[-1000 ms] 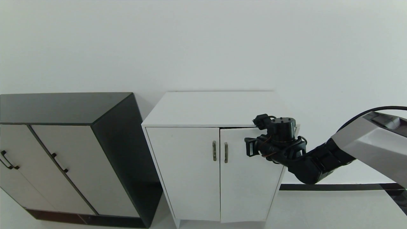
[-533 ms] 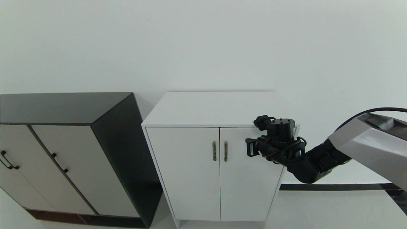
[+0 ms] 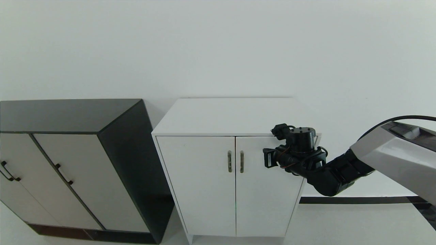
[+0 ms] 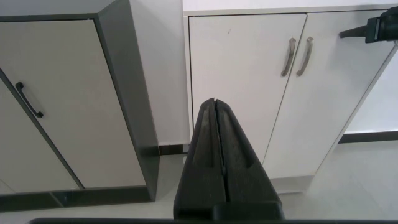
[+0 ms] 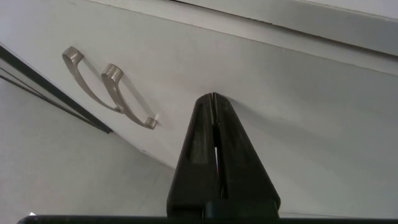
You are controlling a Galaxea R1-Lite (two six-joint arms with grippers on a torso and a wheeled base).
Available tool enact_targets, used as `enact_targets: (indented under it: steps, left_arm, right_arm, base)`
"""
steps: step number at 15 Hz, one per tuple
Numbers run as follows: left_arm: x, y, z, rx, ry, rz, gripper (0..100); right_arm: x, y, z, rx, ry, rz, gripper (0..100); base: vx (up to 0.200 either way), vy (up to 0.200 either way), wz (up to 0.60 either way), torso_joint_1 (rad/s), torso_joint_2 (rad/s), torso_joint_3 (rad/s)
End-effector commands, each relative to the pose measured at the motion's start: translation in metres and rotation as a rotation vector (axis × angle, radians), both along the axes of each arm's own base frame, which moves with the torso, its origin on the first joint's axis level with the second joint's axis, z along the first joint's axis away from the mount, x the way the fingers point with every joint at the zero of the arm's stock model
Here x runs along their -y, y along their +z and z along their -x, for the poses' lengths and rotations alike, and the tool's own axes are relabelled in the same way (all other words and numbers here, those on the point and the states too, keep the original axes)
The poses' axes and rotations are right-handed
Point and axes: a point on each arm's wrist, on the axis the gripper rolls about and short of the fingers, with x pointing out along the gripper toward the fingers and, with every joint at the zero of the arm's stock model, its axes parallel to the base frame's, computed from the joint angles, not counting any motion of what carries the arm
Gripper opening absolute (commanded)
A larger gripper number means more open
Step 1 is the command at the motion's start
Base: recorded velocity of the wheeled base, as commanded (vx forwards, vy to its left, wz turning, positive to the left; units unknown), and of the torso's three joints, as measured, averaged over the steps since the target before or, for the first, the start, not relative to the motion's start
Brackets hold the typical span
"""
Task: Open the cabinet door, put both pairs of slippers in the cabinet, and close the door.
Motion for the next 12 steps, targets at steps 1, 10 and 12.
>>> enact_targets:
  steps: [1,10,12]
  left_arm:
    - [0.0000,0.0000,0.0000,0.000,0.000,0.000,0]
    - [0.0000,0.0002,0.0000,0.002,0.000,0.000,0]
    - [0.0000,0.0000,0.0000,0.000,0.000,0.000,0]
  right_arm:
    - [-0.0007,-0.0012,-0.0013,0.000,0.000,0.000,0]
    - [-0.0013,-0.0010,-0.0024,0.004,-0.001,0.000,0]
    - [-0.0017,0.0005,-0.0032,0.009,-0.001,-0.003,0]
  base:
    - [0.000,0.000,0.00,0.000,0.00,0.000]
    - [0.000,0.000,0.00,0.000,0.00,0.000]
    - [0.000,0.000,0.00,0.000,0.00,0.000]
